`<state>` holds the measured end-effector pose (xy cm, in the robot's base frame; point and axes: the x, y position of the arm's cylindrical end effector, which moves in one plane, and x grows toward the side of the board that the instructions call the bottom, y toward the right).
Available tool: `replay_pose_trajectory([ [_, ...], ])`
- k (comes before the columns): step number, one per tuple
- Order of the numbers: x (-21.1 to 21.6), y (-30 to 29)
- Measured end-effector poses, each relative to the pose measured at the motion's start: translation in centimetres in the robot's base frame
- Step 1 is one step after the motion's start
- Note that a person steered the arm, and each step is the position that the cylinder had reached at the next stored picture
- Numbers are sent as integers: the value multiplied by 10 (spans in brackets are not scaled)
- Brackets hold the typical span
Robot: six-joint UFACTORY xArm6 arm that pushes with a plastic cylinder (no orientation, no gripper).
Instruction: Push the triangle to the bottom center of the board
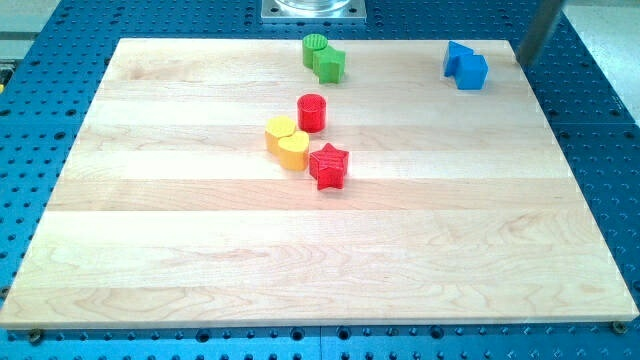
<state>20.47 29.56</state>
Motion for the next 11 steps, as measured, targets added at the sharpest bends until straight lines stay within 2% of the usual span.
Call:
replay_pose_trajectory([
  [1,-12,-53],
  [2,12,-90],
  [4,98,-94],
  [5,130,-128],
  [6,129,-184],
  [7,164,-208],
  [9,292,-212],
  [10,291,-165],
  [11,311,-166],
])
